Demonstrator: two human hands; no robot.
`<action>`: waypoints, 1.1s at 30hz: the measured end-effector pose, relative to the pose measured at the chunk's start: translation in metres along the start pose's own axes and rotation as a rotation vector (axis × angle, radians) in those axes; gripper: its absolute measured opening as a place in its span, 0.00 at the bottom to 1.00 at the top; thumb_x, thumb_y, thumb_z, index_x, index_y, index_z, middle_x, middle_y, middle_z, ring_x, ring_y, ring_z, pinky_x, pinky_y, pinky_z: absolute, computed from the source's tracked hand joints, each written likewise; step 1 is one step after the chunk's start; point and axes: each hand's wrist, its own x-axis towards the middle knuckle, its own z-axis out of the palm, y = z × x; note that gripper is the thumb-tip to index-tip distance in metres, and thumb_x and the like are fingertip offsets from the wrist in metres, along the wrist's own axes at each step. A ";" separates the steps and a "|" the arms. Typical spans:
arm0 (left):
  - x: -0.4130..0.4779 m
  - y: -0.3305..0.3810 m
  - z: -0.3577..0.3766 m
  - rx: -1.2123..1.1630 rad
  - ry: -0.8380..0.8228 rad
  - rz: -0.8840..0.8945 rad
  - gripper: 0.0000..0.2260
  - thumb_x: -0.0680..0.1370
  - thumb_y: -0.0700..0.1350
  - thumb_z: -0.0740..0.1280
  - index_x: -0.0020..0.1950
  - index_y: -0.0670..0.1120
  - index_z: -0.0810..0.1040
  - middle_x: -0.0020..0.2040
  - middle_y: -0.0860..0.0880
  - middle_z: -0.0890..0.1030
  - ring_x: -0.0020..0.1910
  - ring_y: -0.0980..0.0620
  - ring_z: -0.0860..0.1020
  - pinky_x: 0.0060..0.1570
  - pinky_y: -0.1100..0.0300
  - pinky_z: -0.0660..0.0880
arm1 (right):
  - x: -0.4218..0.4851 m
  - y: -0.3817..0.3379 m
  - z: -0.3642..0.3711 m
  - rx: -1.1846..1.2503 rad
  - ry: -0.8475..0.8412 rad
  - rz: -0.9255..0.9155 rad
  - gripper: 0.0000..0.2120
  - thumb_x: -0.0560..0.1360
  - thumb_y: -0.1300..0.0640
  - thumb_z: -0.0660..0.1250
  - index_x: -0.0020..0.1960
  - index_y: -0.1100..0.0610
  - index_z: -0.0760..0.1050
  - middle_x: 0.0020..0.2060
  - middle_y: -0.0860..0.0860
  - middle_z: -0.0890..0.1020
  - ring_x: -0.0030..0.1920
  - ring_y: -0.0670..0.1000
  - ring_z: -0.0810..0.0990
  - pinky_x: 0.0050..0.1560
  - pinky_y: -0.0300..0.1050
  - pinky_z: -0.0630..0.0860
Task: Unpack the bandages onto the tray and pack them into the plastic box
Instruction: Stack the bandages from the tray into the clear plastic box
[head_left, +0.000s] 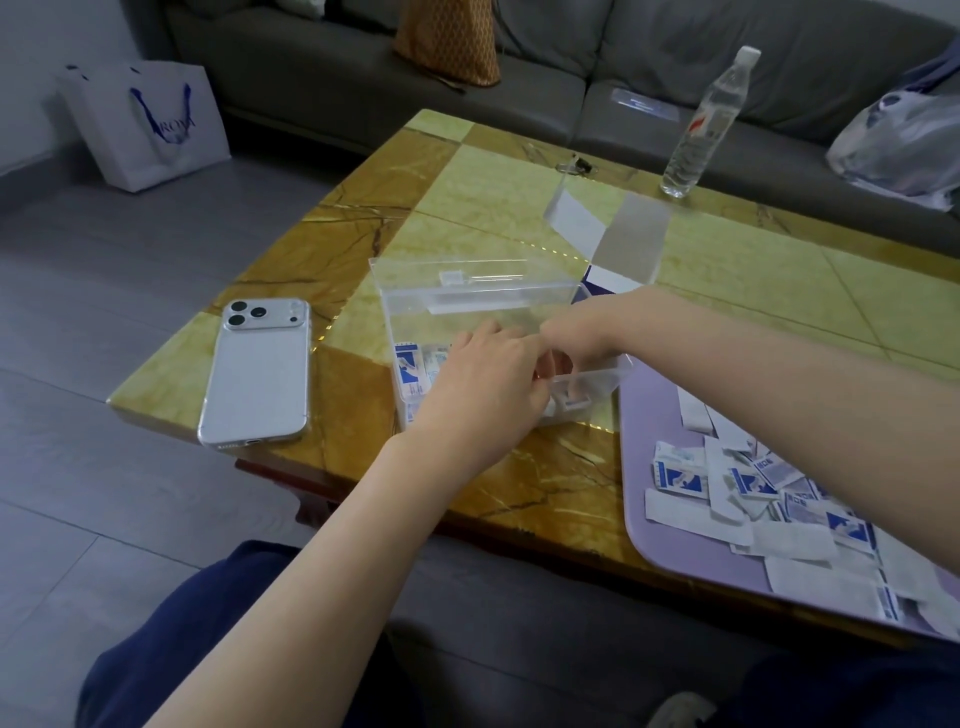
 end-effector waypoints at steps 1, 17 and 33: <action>0.000 0.000 0.000 -0.001 0.002 -0.004 0.07 0.78 0.43 0.60 0.53 0.48 0.77 0.51 0.51 0.79 0.51 0.51 0.70 0.52 0.59 0.65 | -0.001 0.000 -0.001 0.031 0.006 -0.026 0.10 0.70 0.55 0.73 0.34 0.52 0.73 0.32 0.45 0.74 0.38 0.50 0.73 0.39 0.41 0.71; 0.008 0.052 0.033 0.096 0.239 0.038 0.15 0.70 0.37 0.67 0.55 0.43 0.74 0.49 0.43 0.73 0.48 0.43 0.71 0.48 0.51 0.68 | -0.092 0.014 0.079 0.285 1.378 0.116 0.13 0.78 0.55 0.58 0.57 0.60 0.73 0.41 0.52 0.78 0.41 0.50 0.75 0.39 0.40 0.69; 0.022 0.094 0.109 0.256 -0.489 0.232 0.41 0.70 0.64 0.68 0.73 0.45 0.56 0.66 0.45 0.65 0.65 0.46 0.63 0.65 0.53 0.60 | -0.128 0.084 0.200 0.816 0.530 0.288 0.35 0.64 0.46 0.76 0.68 0.46 0.66 0.65 0.43 0.70 0.64 0.45 0.69 0.59 0.40 0.68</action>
